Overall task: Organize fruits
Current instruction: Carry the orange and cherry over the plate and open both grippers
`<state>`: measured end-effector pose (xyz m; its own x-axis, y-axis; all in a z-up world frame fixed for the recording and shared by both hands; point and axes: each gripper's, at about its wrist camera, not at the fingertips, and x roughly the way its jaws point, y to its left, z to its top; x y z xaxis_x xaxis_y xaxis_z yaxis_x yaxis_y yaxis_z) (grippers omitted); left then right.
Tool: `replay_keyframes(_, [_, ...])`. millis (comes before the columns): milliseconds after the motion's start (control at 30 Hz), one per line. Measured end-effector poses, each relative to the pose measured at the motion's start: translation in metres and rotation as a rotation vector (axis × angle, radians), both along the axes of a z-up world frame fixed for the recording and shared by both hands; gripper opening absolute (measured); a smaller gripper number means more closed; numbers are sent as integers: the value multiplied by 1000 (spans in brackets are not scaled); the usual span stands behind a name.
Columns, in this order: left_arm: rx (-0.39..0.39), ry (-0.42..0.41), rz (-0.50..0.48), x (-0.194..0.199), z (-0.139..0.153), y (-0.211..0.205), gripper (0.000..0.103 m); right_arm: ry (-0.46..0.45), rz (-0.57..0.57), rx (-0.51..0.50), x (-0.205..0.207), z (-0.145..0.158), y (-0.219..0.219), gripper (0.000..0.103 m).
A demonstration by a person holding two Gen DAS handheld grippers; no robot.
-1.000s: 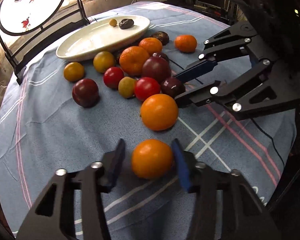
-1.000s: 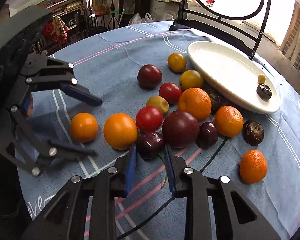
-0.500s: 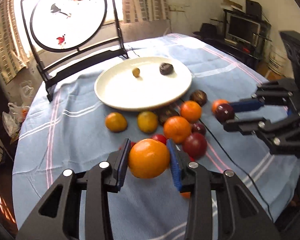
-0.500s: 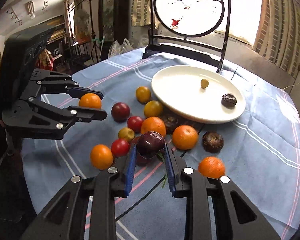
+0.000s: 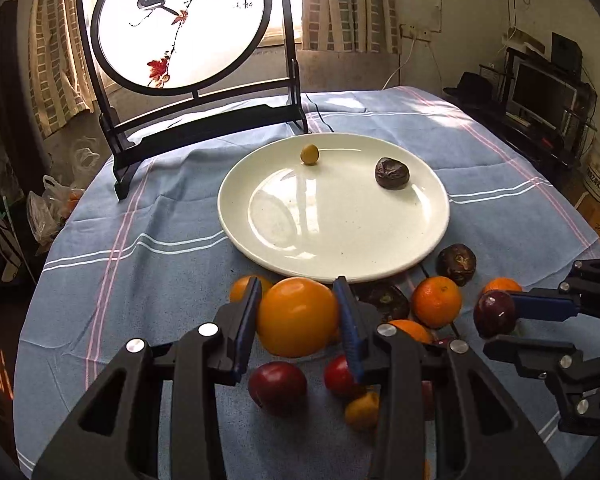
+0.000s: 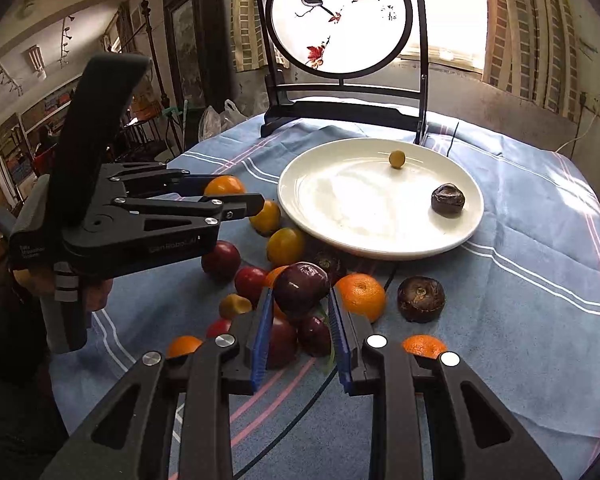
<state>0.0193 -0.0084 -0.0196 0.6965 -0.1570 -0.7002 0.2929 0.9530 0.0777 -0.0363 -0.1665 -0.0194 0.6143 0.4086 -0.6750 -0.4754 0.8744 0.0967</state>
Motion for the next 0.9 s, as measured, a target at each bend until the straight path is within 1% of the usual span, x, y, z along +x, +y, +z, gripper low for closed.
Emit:
replay_keyframes(67, [-7,-5,8,6,2,-1,36,-7,-6,4,8,2,1,28])
replay_keyframes(167, [3,-23,18,20,6,-6,36,-25,-12,-4,20,6,4,28])
replay_keyframes(333, [22,-50,51,50,17,-15,36,-74,-49,11,46,24,5,28])
replay_keyframes(500, [9,-95,104,73,26,-15,36,-110,-110,48,73,39,-1,28])
replay_keyframes(567, [-17,-86,115,79,23,-13,36,-114,-133,61,82,41,-5,28])
replay_keyframes(633, [-30,-81,118,81,18,-11,36,-123,-167,56,91,40,-7,28])
replay_keyframes(733, [7,-77,112,84,8,-15,36,-107,-182,61,102,33,-7,28])
replay_keyframes(900, [23,-64,110,89,-1,-17,36,-48,-195,40,117,12,-7,28])
